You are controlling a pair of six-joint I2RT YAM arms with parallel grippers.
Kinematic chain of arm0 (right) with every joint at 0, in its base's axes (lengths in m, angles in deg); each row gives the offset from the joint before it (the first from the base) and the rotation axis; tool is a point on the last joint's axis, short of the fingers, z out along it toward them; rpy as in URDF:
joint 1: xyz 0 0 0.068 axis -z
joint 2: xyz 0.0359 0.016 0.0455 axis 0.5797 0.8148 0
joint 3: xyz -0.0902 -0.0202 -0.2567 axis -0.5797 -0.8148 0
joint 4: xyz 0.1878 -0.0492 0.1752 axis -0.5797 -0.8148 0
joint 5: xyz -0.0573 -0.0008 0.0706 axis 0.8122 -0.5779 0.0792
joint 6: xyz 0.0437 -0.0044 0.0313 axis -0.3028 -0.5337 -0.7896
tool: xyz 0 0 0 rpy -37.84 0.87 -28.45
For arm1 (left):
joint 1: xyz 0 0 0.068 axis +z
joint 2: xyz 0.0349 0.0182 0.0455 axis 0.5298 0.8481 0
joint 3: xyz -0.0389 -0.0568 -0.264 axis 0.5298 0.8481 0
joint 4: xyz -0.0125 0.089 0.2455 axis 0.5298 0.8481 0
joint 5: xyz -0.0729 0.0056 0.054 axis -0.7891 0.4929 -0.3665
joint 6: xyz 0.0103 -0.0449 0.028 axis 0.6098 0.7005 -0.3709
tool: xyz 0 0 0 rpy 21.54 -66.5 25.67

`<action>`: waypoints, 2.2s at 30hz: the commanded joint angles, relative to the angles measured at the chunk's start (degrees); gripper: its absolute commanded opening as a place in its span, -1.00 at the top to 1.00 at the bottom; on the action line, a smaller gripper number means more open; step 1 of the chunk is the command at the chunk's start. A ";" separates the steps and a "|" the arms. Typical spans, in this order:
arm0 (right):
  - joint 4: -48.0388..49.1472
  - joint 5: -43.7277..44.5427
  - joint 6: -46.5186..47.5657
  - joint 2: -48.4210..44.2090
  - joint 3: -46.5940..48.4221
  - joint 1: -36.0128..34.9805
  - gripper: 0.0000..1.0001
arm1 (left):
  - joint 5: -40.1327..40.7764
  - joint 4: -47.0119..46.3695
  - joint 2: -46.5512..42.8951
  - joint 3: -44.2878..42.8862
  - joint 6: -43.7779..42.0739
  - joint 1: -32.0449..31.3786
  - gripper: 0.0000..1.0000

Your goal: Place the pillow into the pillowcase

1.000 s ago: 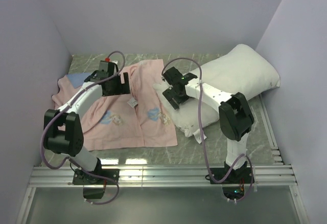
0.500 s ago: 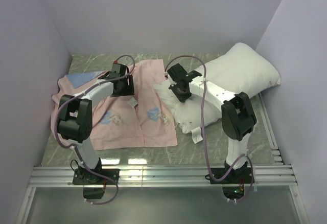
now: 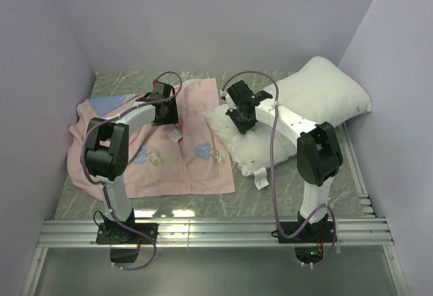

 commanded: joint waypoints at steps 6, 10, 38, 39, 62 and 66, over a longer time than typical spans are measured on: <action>-3.78 -6.10 -1.41 -0.01 -0.38 0.74 1.00 | -0.11 -1.34 1.60 -2.30 0.96 -0.18 -0.29; -3.79 -6.28 -1.41 -0.01 -0.56 1.09 1.00 | -1.96 -1.70 2.56 -2.47 1.31 -0.27 -0.32; -0.27 -15.42 -2.29 -6.60 -0.82 3.82 1.00 | -3.71 4.55 -4.29 -1.68 -0.18 0.26 0.45; -0.27 -15.42 -2.29 -6.69 -0.91 3.82 1.00 | -4.07 4.11 -4.12 -1.68 -0.18 0.26 0.42; 0.26 -19.28 -2.29 -8.09 -0.38 4.35 1.00 | -4.24 4.54 3.01 -5.38 -0.88 0.52 0.80; 1.75 -20.87 -2.20 -9.23 0.49 4.78 1.00 | -6.79 6.74 0.02 -5.64 -1.93 0.61 0.99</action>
